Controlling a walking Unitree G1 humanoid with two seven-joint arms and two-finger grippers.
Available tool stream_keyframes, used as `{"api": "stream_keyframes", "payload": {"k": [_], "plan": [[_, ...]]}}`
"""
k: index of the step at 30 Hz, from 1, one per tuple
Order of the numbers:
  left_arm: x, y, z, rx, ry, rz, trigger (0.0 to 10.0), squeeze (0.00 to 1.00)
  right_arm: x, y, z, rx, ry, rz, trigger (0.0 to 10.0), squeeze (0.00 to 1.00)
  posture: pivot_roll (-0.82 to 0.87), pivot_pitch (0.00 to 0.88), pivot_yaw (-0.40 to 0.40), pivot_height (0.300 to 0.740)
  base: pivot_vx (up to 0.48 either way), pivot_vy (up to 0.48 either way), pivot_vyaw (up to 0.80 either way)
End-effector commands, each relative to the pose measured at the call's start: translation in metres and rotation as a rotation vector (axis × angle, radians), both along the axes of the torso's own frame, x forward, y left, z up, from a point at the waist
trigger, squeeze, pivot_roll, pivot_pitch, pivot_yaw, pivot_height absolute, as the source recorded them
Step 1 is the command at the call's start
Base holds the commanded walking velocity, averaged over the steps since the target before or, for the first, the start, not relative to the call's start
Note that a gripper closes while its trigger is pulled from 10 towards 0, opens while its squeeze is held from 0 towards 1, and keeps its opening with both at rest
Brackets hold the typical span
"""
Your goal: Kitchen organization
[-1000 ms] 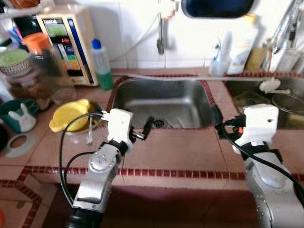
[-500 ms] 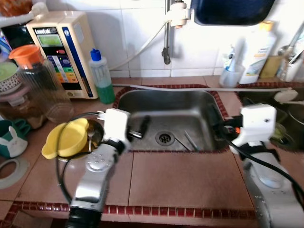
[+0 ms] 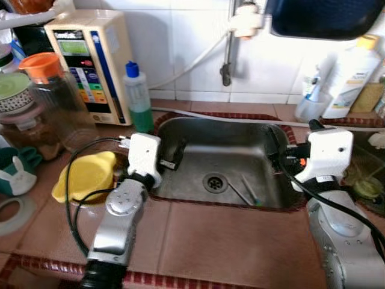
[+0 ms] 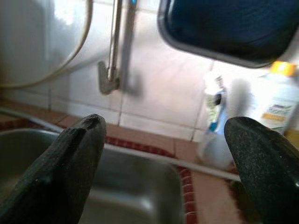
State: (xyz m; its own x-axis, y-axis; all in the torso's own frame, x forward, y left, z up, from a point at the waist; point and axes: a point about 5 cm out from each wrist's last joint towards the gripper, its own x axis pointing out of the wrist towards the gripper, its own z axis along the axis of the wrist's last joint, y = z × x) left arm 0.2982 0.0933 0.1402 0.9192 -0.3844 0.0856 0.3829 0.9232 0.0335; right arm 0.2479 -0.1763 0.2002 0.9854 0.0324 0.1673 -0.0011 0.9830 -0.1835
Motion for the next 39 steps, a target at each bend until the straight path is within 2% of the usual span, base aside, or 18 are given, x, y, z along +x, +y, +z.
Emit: {"api": "stream_keyframes", "payload": {"k": [1, 11, 16, 24, 28, 31, 39], "plan": [[0.002, 0.01, 0.001, 0.016, -0.003, 0.037, 10.0, 0.0, 0.001, 0.006, 0.002, 0.003, -0.006, 0.025, 10.0, 0.0, -0.03, 0.0, 0.019, 0.74, 0.0, 0.0, 0.0], [0.003, 0.012, 0.001, 0.01, 0.007, 0.069, 10.0, 0.0, 0.002, 0.008, 0.0, 0.015, 0.002, 0.037, 10.0, 0.0, -0.03, 0.0, 0.018, 0.74, 0.0, 0.0, 0.0], [0.003, 0.019, 0.0, 0.057, -0.021, 0.089, 10.0, 0.0, 0.002, 0.01, 0.002, 0.026, 0.0, 0.048, 10.0, 0.0, -0.02, 0.0, 0.012, 0.74, 0.0, 0.0, 0.0], [-0.001, 0.023, -0.001, 0.064, -0.023, 0.117, 10.0, 0.0, 0.002, 0.011, 0.001, 0.03, 0.008, 0.055, 10.0, 0.0, -0.02, 0.0, 0.009, 0.74, 0.0, 0.0, 0.0], [0.0, 0.027, 0.005, 0.135, -0.092, 0.177, 10.0, 0.0, 0.003, 0.012, 0.0, 0.045, 0.015, 0.067, 10.0, 0.0, -0.02, 0.0, 0.006, 0.74, 0.0, 0.0, 0.0], [-0.003, 0.032, 0.002, 0.153, -0.097, 0.196, 10.0, 0.0, 0.002, 0.014, 0.001, 0.049, 0.018, 0.084, 10.0, 0.0, -0.02, 0.0, 0.003, 0.74, 0.0, 0.0, 0.0], [-0.005, 0.032, -0.001, 0.144, -0.083, 0.19, 10.0, 0.0, 0.003, 0.014, 0.001, 0.047, 0.023, 0.084, 10.0, 0.0, -0.02, 0.0, 0.004, 0.74, 0.0, 0.0, 0.0]]}}
